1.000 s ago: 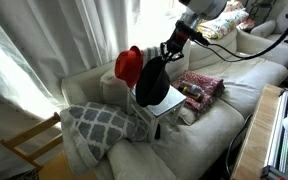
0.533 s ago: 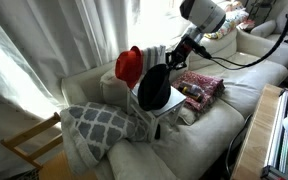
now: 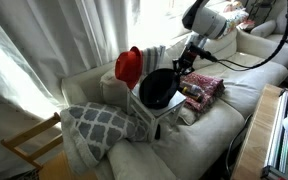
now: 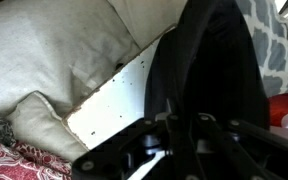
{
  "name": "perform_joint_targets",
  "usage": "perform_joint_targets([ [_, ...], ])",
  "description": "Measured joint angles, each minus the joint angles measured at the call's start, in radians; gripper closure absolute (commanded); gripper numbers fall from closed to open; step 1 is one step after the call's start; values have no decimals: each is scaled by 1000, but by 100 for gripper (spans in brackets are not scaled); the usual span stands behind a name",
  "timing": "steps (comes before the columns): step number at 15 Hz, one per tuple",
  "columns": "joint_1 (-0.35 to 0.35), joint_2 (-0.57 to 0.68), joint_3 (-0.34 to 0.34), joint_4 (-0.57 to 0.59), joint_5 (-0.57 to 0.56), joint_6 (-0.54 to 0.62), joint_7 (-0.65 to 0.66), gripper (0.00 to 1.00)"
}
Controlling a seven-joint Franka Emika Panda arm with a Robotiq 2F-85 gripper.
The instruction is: Pick up the black hat and put it upside down on the chair, pick up the red hat and put it in the black hat
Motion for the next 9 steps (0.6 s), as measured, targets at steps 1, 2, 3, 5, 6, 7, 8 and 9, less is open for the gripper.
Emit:
perform_joint_targets([
  [1,0,4,0,0,-13,0,7,51],
  [2,1,7,0,0,-25,0,14,44],
  [3,1,8,0,0,-38,0,22,35],
  [5,2,9,-1,2,-71,0,46,22],
  [6,2,9,-3,4,-89,0,64,13],
  [7,3,9,-5,7,-106,1,83,7],
  [8,4,8,-7,11,-123,4,104,1],
  [9,4,6,-8,16,-132,6,116,0],
])
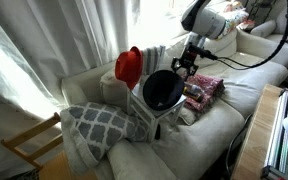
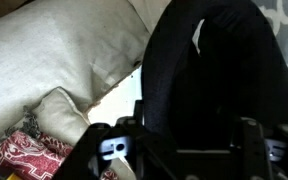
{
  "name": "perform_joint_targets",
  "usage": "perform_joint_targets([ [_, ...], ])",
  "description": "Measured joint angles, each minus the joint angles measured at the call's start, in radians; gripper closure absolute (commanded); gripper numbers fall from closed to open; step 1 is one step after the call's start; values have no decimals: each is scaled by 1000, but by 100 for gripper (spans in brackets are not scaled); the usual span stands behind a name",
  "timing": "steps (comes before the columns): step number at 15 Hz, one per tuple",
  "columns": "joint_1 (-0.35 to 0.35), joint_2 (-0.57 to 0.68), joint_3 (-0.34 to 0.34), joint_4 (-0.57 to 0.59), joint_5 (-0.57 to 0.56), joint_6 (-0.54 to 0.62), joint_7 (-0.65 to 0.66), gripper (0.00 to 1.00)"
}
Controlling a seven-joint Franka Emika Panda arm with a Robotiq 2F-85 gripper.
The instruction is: Pick up the black hat and put it upside down on the chair, pick up the red hat and put it in the black hat
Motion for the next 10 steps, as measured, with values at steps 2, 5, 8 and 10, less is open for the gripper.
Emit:
perform_joint_targets([
  [2,1,-13,2,16,-7,0,6,0],
  [5,14,-54,8,46,-29,0,14,0],
  [8,31,-101,29,77,-43,1,6,0],
  [10,43,-122,55,105,-43,6,-30,0],
])
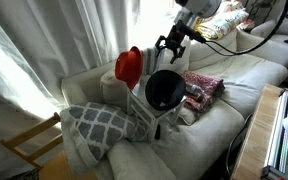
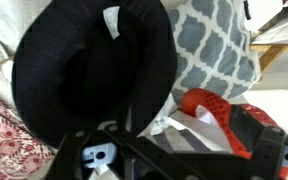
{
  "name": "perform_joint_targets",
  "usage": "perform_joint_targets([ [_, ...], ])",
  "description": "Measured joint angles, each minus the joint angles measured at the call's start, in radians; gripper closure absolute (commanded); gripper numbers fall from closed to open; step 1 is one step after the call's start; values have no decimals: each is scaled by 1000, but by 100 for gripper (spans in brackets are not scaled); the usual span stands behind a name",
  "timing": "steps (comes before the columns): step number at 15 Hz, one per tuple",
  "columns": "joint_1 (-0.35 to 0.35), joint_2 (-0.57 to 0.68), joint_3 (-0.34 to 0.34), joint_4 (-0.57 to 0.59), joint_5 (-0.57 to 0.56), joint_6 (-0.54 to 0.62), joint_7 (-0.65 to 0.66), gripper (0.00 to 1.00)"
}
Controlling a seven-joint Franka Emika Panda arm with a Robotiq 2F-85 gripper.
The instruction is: Pick up the black hat and put it upside down on the chair, pick up the red hat and put it in the black hat
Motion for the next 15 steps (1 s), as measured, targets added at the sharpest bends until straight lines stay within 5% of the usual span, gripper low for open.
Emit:
perform_joint_targets([
  [9,69,68,89,145,-37,205,-172,0],
  [10,72,86,92,159,-49,232,-178,4],
  [12,74,123,95,185,-76,280,-181,28],
  [15,68,167,107,220,-88,320,-187,45],
])
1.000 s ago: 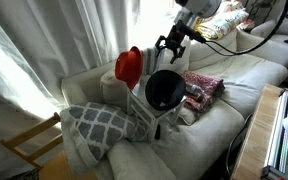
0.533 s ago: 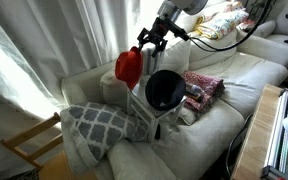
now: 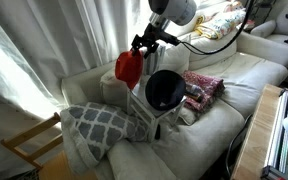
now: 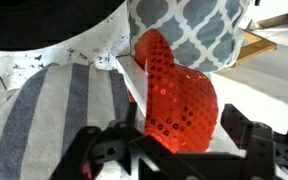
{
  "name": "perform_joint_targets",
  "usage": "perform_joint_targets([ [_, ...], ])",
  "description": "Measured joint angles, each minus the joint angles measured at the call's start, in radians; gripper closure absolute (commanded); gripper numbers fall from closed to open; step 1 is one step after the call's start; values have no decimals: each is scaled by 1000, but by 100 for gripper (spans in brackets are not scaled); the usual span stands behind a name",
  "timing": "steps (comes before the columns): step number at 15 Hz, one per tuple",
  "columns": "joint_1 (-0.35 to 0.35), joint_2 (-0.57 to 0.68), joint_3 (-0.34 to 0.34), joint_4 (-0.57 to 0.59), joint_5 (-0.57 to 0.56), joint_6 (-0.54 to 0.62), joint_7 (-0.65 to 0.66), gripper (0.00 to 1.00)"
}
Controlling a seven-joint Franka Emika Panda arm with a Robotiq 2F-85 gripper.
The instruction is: Pick up the black hat and put it upside down on the chair, pick up the red hat and put it in the black hat
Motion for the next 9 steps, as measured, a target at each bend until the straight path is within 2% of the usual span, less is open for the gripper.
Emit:
perform_joint_targets([
  [3,-14,23,24,29,0,6,-6,69],
  [7,-27,28,44,48,0,6,-9,97],
  [9,-32,28,53,55,0,6,-12,100],
])
